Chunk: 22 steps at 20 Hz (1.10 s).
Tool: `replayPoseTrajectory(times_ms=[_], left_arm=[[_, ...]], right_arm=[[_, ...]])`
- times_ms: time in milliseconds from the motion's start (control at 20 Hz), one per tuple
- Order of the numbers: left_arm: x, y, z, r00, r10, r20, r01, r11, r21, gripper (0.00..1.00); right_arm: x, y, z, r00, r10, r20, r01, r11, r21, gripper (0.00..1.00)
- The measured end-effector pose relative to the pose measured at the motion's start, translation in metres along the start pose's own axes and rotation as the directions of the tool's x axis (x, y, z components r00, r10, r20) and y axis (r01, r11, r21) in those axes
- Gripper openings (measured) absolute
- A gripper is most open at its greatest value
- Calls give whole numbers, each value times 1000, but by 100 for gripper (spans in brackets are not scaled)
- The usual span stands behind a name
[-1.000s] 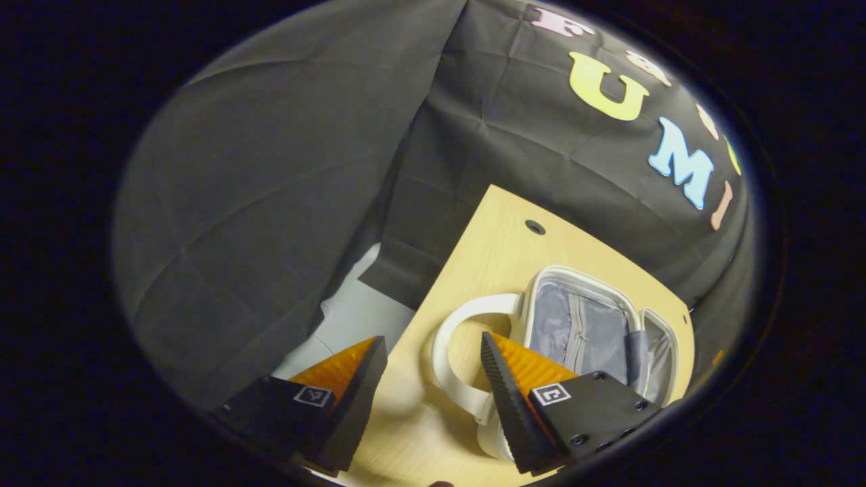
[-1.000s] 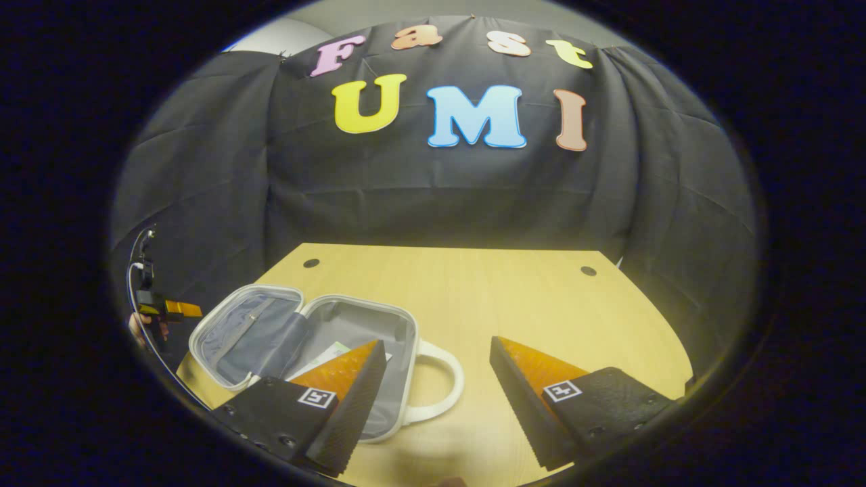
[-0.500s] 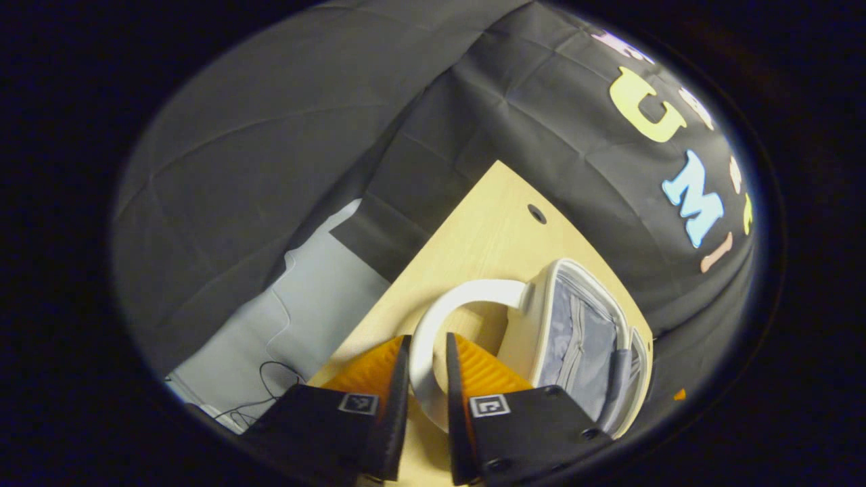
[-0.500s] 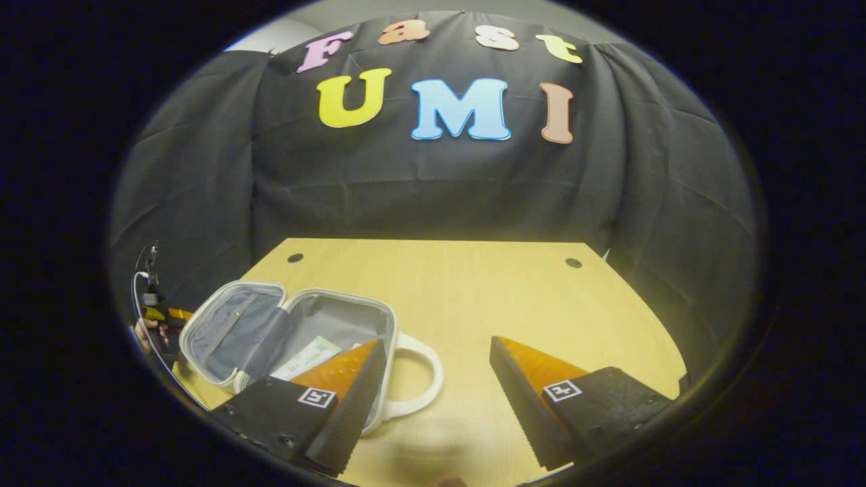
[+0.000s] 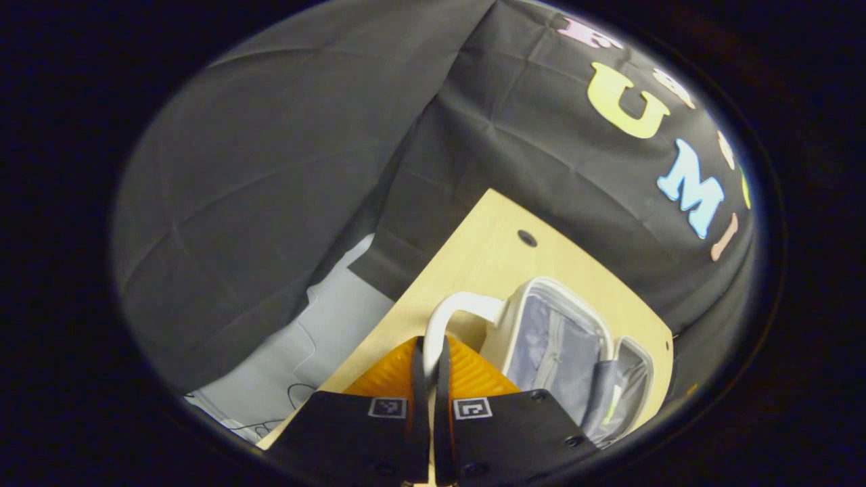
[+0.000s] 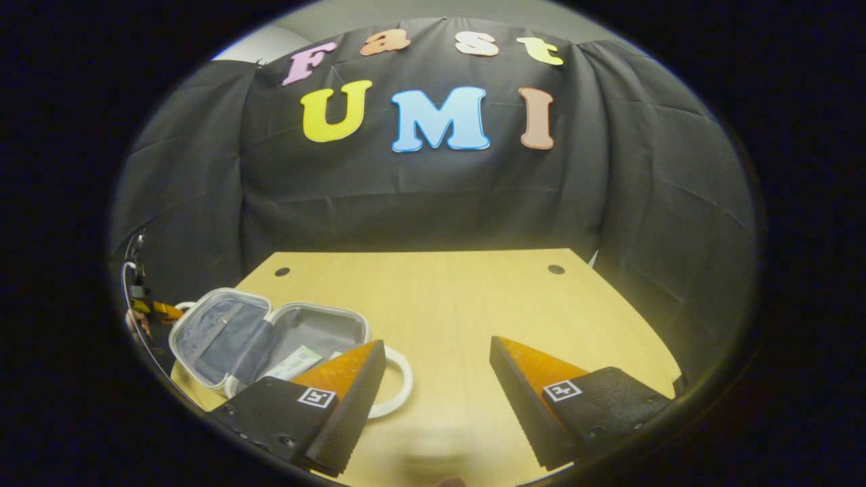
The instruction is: First open the suitcase, pack the skin care products into it, and then close the suitcase.
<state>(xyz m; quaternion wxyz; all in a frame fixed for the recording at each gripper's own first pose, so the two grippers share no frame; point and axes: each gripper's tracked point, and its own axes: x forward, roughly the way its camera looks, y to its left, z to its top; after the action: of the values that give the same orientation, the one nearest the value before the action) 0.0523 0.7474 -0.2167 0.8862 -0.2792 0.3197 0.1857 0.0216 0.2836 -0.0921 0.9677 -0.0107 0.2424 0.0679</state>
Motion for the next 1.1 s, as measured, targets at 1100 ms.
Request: replayPoseTrajectory(times_ms=[1100], left_arm=[[-192, -471, -111, 904, -397, 158, 295, 847, 442, 10]], right_arm=[[-20, -117, 20, 978, 163, 130, -152, 984, -90, 95]])
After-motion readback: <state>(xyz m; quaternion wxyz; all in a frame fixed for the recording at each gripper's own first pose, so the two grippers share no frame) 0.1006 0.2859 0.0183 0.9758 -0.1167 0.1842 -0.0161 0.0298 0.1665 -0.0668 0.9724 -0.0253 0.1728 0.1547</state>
